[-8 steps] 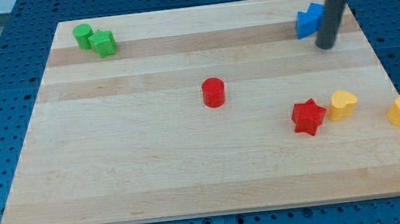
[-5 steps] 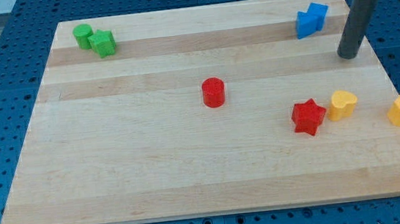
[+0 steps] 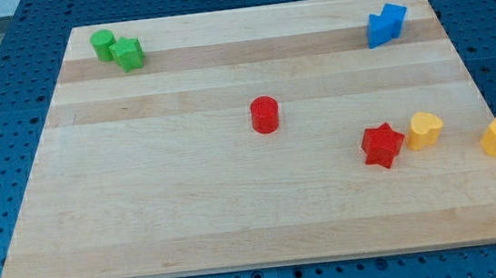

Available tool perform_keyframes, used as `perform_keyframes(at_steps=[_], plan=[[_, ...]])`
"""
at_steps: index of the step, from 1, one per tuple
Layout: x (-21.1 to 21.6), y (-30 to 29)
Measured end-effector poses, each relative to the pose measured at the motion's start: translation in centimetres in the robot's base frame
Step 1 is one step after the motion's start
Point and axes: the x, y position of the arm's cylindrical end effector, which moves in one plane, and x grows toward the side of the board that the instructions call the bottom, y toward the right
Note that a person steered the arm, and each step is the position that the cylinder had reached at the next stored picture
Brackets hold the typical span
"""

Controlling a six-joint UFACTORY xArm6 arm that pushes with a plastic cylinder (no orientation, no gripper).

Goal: Move red star into red circle

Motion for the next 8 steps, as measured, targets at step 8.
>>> perform_keyframes(at_steps=[8], plan=[[1.1,-14.5]])
